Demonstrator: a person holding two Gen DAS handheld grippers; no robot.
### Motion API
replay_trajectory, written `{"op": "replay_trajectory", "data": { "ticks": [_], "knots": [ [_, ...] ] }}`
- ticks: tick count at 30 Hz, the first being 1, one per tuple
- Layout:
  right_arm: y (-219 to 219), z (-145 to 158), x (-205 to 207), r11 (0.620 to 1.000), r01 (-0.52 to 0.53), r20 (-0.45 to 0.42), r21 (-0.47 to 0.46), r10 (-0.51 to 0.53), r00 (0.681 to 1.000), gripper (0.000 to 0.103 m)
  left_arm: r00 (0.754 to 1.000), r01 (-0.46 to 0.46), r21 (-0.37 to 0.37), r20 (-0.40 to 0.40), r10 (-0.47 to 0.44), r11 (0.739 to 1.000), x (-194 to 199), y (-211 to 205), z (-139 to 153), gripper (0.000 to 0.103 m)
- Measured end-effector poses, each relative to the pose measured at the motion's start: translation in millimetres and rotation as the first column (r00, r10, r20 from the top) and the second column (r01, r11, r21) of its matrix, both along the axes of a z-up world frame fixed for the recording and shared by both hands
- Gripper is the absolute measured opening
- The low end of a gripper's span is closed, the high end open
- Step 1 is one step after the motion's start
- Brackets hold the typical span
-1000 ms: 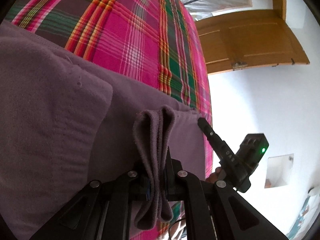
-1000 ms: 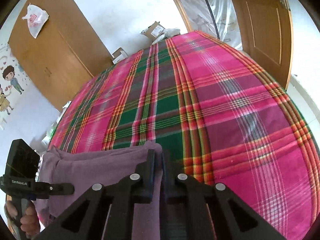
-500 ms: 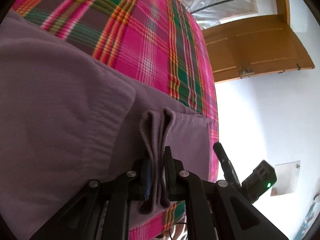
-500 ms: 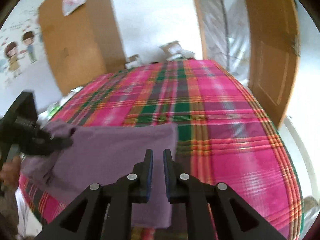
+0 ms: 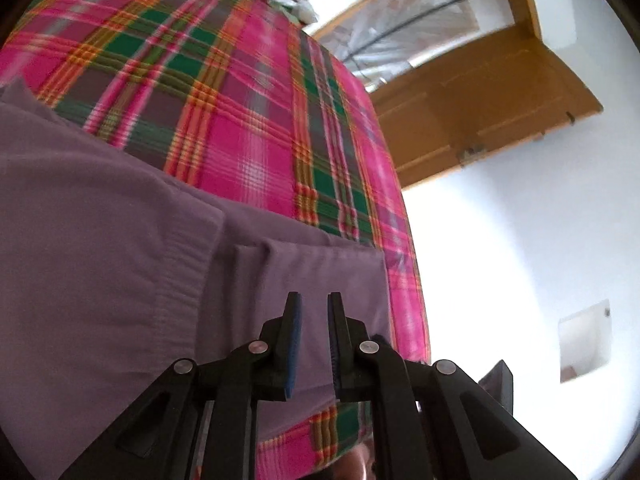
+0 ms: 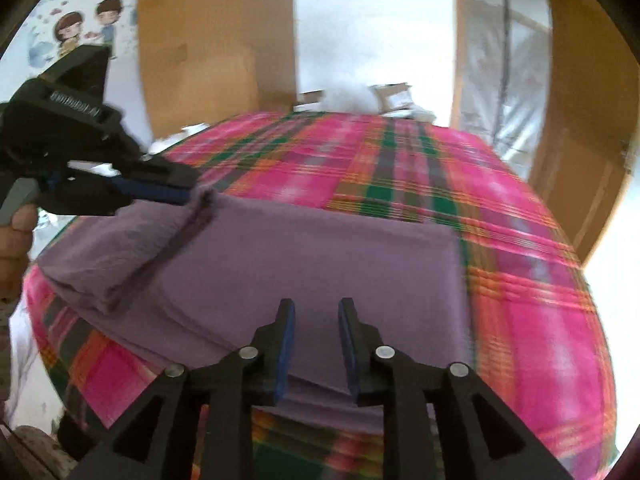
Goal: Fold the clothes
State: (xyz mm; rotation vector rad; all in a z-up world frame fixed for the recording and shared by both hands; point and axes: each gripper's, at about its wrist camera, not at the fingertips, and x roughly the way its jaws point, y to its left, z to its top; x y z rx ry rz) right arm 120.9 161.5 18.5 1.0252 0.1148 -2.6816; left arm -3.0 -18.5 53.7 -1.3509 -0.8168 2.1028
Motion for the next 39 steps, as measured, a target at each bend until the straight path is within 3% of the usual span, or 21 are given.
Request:
{"op": "replay_trajectory", "data": {
  "ticks": [9, 16, 22, 25, 29, 39],
  "knots": [
    [-53, -10, 1, 0.992, -0.128, 0.002, 0.001, 0.128, 0.992, 0.024, 1.0, -0.009, 0.048, 0.026, 0.008, 0.999, 10, -12, -15, 0.012],
    [-65, -5, -25, 0.992, -0.117, 0.021, -0.048, 0.119, 0.993, 0.024, 0.999, -0.031, 0.063, 0.025, 0.029, 0.998, 19, -23, -25, 0.012],
    [-73, -2, -26, 0.987, -0.155, 0.021, -0.034, 0.155, 0.988, 0.03, 0.998, -0.054, 0.062, 0.027, 0.053, 0.997, 22, -50, -27, 0.012],
    [-61, 13, -37, 0.992, -0.098, -0.001, -0.076, 0.098, 0.995, 0.03, 0.998, -0.06, 0.069, 0.037, 0.058, 0.996, 23, -67, -29, 0.012],
    [-52, 15, -62, 0.998, 0.029, 0.033, -0.059, -0.027, 0.999, 0.03, 0.997, -0.064, 0.081, 0.04, 0.061, 0.995, 23, -76, -30, 0.012],
    [-71, -4, -77, 0.998, 0.039, 0.143, -0.048, -0.031, 0.989, 0.03, 0.995, -0.07, 0.084, 0.082, 0.063, 0.994, 18, -82, -35, 0.012]
  ]
}}
